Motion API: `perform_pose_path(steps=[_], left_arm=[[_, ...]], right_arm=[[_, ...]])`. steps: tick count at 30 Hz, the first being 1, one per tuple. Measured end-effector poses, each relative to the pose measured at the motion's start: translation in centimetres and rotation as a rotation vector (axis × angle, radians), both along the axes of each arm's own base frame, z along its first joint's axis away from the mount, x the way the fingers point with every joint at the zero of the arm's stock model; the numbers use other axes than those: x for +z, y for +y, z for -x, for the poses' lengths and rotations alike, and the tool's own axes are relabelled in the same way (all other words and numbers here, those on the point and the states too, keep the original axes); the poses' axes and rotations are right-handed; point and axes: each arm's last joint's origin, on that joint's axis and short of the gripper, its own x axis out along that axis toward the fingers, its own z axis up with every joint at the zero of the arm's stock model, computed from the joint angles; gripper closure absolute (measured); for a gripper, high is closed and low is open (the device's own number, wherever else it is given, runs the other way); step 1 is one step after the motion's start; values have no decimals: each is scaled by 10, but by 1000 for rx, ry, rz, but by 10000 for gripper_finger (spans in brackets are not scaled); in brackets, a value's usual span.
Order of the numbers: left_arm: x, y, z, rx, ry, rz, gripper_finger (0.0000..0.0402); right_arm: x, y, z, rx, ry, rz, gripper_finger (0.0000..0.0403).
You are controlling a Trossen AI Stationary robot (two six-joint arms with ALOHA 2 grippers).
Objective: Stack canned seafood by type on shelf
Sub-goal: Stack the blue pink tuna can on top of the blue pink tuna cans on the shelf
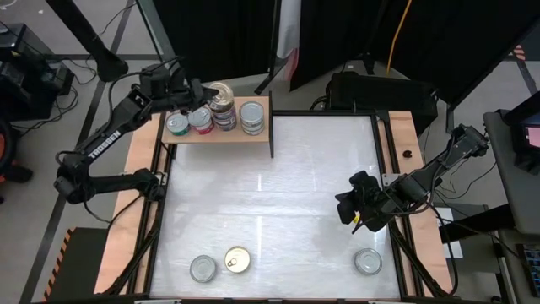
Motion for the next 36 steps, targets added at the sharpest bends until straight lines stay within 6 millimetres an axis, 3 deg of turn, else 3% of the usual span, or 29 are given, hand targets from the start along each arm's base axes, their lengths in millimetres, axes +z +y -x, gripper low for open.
perform_pose_path(steps=[7,18,36], left_arm=[[10,-2,6,-7,49,-29,107],[0,10,-2,-11,109,-36,107],[-2,16,-7,-106,200,-245,107]], right_arm=[[0,0,0,0,0,0,403],[0,0,0,2,-4,-2,403],[1,1,-1,5,-15,-7,403]])
